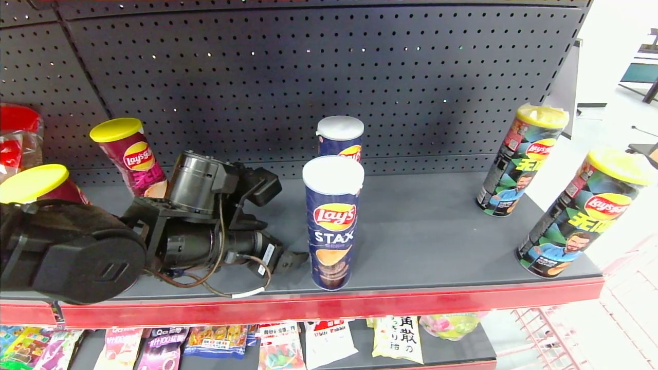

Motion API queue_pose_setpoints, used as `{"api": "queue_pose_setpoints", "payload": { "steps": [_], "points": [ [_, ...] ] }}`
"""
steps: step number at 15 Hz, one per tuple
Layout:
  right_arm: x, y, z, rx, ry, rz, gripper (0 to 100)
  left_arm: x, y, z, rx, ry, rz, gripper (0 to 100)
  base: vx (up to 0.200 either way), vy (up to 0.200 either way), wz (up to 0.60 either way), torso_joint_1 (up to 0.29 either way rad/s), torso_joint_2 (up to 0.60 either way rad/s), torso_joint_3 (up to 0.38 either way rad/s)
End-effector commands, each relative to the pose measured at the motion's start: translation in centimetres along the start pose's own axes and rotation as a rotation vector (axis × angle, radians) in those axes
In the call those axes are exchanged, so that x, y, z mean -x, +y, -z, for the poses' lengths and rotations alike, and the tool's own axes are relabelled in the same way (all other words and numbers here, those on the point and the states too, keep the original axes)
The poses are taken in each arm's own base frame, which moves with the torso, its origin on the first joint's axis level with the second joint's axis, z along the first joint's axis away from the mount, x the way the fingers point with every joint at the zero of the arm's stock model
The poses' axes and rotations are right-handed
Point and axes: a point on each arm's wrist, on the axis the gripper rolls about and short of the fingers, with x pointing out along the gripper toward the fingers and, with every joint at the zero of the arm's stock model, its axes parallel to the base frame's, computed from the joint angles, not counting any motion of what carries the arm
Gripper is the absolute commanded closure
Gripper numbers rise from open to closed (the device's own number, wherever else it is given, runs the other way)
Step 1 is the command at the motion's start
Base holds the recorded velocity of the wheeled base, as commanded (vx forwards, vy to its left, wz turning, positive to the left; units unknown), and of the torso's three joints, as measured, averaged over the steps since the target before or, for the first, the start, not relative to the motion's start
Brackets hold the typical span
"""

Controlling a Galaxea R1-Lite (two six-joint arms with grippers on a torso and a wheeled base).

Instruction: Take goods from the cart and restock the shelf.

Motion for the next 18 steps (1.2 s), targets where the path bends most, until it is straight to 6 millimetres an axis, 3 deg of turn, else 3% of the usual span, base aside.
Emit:
{"api": "queue_pose_setpoints", "payload": {
  "steps": [1,18],
  "points": [
    [-0.06,0.0,0.01,0.0,0.005,-0.001,0,-0.02,-0.15,-0.03,-0.003,-0.001,0.004,0,0.0,0.0,0.0,0.0,0.0,0.0],
    [0.1,0.01,0.11,-0.001,-0.006,0.001,0,-0.71,-0.06,-0.61,-0.006,-0.019,0.003,0,0.0,0.0,0.0,0.0,0.0,0.0]
  ]
}}
